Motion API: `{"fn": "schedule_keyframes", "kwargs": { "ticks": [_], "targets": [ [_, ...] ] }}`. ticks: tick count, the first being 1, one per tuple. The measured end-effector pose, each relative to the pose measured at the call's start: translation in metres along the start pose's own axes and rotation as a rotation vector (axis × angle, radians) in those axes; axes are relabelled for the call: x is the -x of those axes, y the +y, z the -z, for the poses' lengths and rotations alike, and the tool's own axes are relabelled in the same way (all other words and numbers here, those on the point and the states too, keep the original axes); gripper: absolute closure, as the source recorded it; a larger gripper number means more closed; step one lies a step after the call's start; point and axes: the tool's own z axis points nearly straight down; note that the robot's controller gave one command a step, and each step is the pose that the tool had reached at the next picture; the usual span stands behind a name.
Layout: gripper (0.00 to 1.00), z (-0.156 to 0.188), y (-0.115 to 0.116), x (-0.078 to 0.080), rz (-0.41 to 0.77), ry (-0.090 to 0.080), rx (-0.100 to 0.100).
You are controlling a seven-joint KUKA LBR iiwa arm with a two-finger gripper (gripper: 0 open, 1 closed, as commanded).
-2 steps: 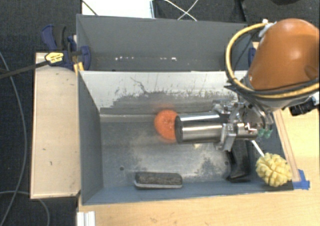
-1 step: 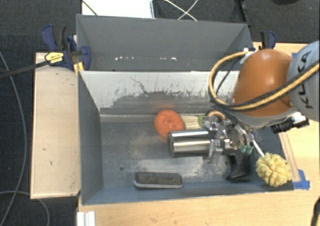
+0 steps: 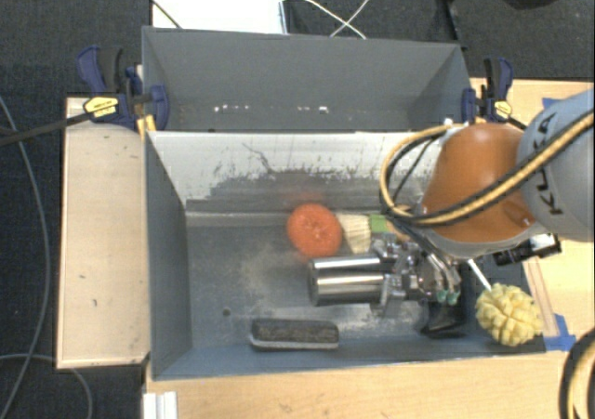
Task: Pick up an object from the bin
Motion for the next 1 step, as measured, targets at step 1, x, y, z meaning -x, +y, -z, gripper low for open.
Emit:
{"fn": "schedule_keyframes", "kwargs": {
  "ticks": [1],
  "targets": [
    [1.0, 0.0357, 0.0081, -0.0037, -0.008, 0.013, -0.001]
  ]
}}
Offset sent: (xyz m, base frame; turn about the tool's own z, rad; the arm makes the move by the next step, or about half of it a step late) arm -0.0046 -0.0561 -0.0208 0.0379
